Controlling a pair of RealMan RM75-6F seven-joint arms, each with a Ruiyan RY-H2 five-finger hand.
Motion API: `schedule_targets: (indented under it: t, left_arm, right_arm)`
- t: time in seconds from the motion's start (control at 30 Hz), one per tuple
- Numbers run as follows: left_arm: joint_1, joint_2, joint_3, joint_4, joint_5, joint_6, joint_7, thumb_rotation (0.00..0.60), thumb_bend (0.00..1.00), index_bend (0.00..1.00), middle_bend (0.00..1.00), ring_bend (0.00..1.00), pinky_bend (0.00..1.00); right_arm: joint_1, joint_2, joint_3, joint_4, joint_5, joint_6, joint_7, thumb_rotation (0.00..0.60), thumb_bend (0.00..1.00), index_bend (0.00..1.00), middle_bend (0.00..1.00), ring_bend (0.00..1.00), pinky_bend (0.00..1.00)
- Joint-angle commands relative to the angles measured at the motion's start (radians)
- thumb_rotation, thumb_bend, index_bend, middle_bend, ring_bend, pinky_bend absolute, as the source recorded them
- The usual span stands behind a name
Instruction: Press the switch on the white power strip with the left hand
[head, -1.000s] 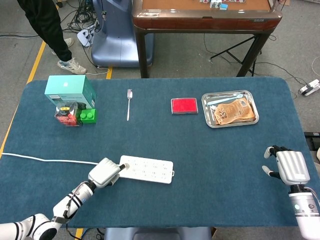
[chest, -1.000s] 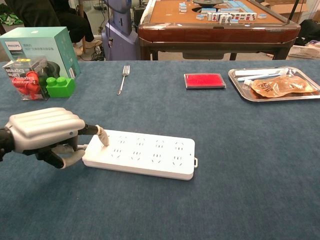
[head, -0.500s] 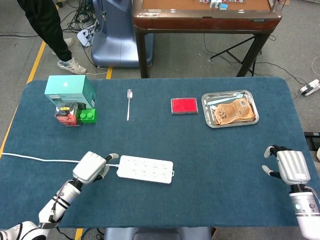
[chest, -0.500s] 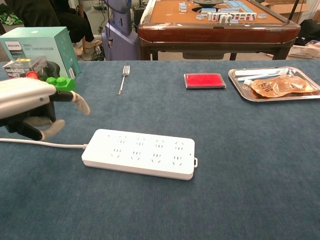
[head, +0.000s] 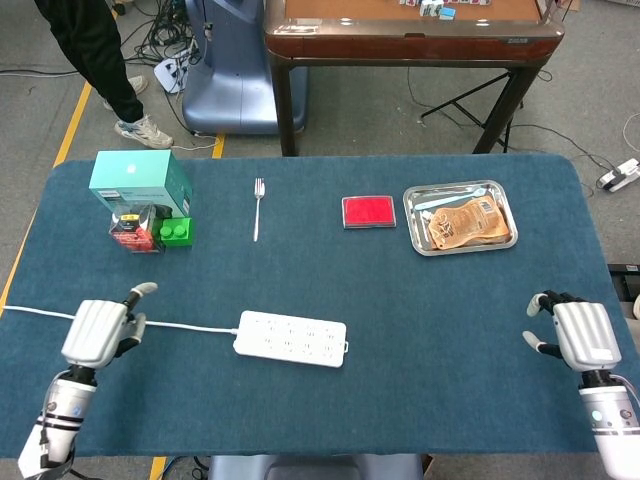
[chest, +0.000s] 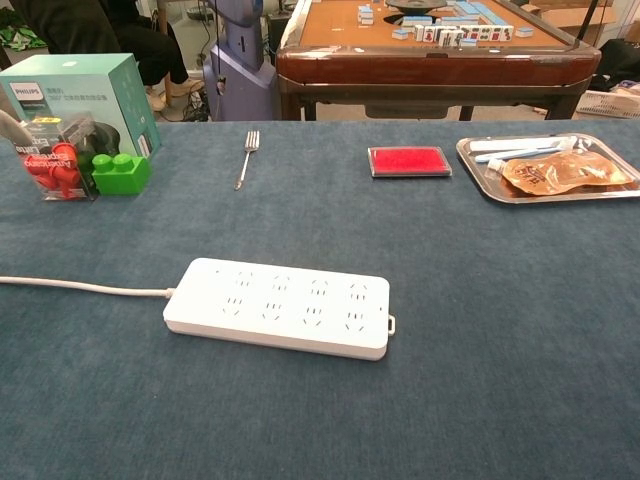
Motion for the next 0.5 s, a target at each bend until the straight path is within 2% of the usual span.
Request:
schedule_targets:
  t: [0.03,0.17,0.3,0.4,0.5]
  left_arm:
    - [0.054,0.023,-0.005,0.006,-0.027,0.060,0.017,0.600,0.59,0.29,0.98,0.91,1.00]
    - [0.097,0.031,0.007,0.002,-0.051,0.090,0.042,0.600,0.59,0.29,0.95,0.88,1.00]
    - [0.140,0.028,0.016,0.015,-0.072,0.131,0.098,0.600,0.59,0.27,0.82,0.78,1.00]
    - [0.174,0.028,0.017,0.014,-0.101,0.163,0.138,0.600,0.58,0.26,0.74,0.68,0.94]
    - [0.207,0.031,0.016,0.007,-0.123,0.187,0.137,0.600,0.58,0.26,0.71,0.65,0.91]
  right_arm:
    - [-0.003,0.004,-0.001,-0.001,-0.006,0.008,0.004,0.600,0.13,0.53,0.49,0.49,0.60]
    - [-0.011,0.005,-0.004,0.000,-0.014,0.023,0.013,0.600,0.13,0.53,0.49,0.49,0.60]
    - [-0.019,0.000,-0.010,0.005,-0.021,0.032,0.022,0.600,0.13,0.52,0.49,0.49,0.60]
    - [-0.027,-0.002,-0.013,0.010,-0.024,0.041,0.031,0.600,0.13,0.52,0.49,0.49,0.60]
    - [-0.033,-0.001,-0.015,0.014,-0.025,0.048,0.039,0.600,0.13,0.53,0.49,0.49,0.60]
